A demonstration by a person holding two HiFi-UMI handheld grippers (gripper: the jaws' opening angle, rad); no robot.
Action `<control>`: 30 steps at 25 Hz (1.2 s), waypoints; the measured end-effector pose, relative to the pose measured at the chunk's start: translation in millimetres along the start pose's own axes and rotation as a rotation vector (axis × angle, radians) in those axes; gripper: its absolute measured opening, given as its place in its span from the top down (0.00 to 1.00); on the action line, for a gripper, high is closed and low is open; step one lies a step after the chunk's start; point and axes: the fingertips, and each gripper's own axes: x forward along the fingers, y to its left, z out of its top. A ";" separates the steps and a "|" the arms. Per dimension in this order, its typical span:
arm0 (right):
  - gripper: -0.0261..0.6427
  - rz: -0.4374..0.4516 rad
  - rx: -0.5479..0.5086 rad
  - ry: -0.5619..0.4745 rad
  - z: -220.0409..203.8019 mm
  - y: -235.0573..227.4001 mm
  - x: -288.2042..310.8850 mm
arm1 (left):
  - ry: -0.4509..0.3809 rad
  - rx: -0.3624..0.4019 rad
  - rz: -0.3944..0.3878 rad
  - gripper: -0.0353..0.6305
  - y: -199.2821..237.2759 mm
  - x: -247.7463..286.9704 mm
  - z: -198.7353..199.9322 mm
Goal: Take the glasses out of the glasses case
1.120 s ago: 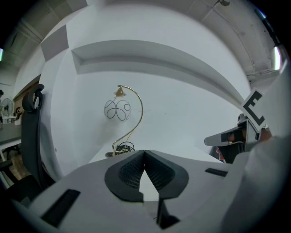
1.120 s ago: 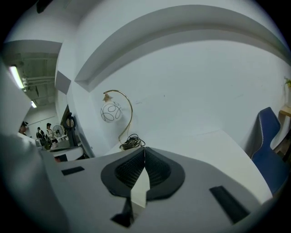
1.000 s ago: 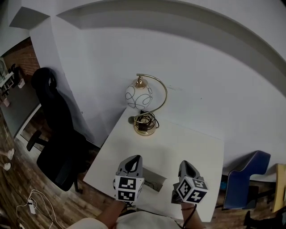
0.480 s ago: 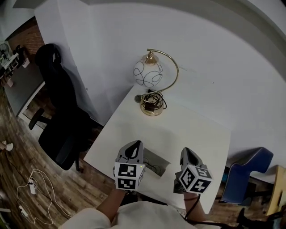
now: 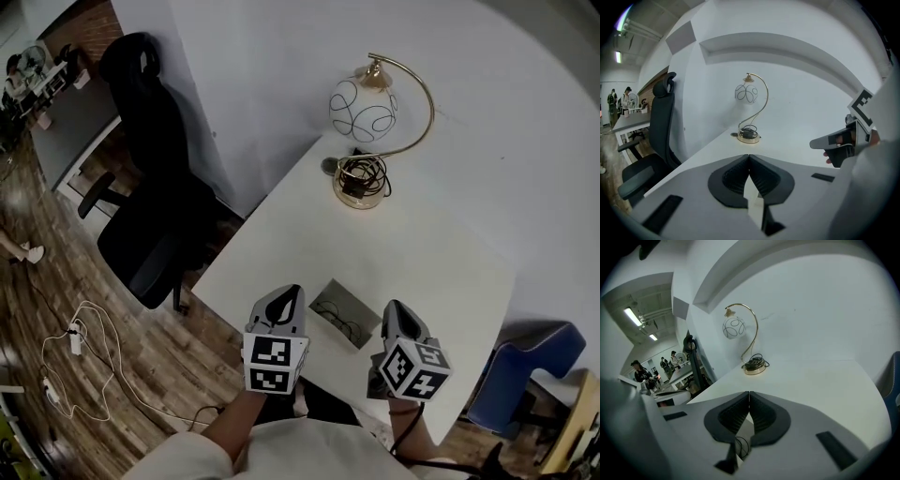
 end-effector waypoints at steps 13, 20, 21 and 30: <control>0.91 0.086 -0.089 0.206 -77.5 28.2 14.6 | 0.135 -0.045 0.029 0.92 13.9 -7.2 -75.4; 0.91 0.132 -0.103 0.244 -88.1 32.6 19.0 | 0.138 -0.051 0.044 0.92 18.6 -3.1 -80.4; 0.91 0.144 -0.108 0.252 -88.4 34.1 20.2 | 0.135 -0.050 0.047 0.92 19.2 -2.5 -79.0; 0.91 0.241 -0.173 0.314 -96.8 42.8 28.9 | 0.129 -0.066 0.070 0.92 22.5 -2.7 -78.6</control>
